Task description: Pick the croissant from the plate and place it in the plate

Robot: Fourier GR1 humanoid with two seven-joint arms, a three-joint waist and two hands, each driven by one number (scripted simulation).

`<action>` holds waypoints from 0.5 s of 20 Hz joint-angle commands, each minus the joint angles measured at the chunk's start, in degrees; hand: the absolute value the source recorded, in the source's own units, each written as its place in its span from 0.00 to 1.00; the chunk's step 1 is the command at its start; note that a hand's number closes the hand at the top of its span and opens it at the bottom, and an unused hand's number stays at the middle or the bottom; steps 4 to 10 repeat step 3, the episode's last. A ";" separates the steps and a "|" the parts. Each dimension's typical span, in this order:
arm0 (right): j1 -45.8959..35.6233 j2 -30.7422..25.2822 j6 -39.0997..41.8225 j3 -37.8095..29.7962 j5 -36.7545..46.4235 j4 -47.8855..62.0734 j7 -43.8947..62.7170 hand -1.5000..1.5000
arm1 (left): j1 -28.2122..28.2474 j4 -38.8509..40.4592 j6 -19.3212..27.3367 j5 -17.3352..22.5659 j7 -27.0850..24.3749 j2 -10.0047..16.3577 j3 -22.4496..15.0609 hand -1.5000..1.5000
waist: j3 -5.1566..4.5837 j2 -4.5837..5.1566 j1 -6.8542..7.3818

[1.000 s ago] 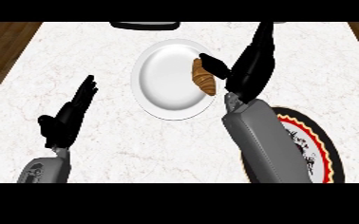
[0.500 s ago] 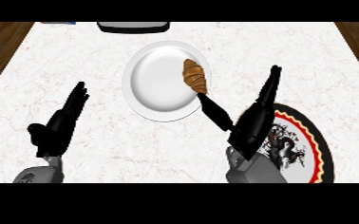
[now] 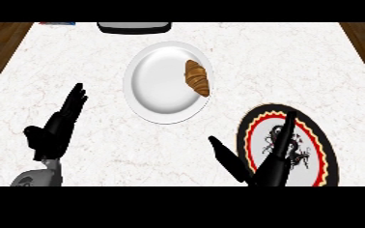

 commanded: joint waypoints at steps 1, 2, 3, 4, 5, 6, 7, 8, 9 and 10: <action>2.47 -1.84 -5.16 0.76 -4.06 0.40 -3.95 0.00 | -3.73 3.10 -0.11 -0.51 0.71 -0.38 0.57 0.50 | -0.01 0.06 -0.05; 5.45 -3.55 -2.81 0.34 -3.27 -4.61 -3.50 0.00 | -0.10 -2.18 1.71 -1.12 3.17 -2.93 -1.75 0.50 | 0.00 -0.01 -0.04; 5.35 -0.07 -3.95 0.24 -1.36 -0.81 -4.93 0.00 | 3.74 -5.08 0.82 -1.44 1.85 -2.78 -2.34 0.50 | 0.00 -0.01 0.13; 5.35 -0.07 -3.95 0.24 -1.36 -0.81 -4.93 0.00 | 3.74 -5.08 0.82 -1.44 1.85 -2.78 -2.34 0.50 | 0.00 -0.01 0.13; 5.35 -0.07 -3.95 0.24 -1.36 -0.81 -4.93 0.00 | 3.74 -5.08 0.82 -1.44 1.85 -2.78 -2.34 0.50 | 0.00 -0.01 0.13; 5.35 -0.07 -3.95 0.24 -1.36 -0.81 -4.93 0.00 | 3.74 -5.08 0.82 -1.44 1.85 -2.78 -2.34 0.50 | 0.00 -0.01 0.13; 5.35 -0.07 -3.95 0.24 -1.36 -0.81 -4.93 0.00 | 3.74 -5.08 0.82 -1.44 1.85 -2.78 -2.34 0.50 | 0.00 -0.01 0.13; 5.35 -0.07 -3.95 0.24 -1.36 -0.81 -4.93 0.00 | 3.74 -5.08 0.82 -1.44 1.85 -2.78 -2.34 0.50 | 0.00 -0.01 0.13; 5.35 -0.07 -3.95 0.24 -1.36 -0.81 -4.93 0.00 | 3.74 -5.08 0.82 -1.44 1.85 -2.78 -2.34 0.50 | 0.00 -0.01 0.13; 5.35 -0.07 -3.95 0.24 -1.36 -0.81 -4.93 0.00 | 3.74 -5.08 0.82 -1.44 1.85 -2.78 -2.34 0.50 | 0.00 -0.01 0.13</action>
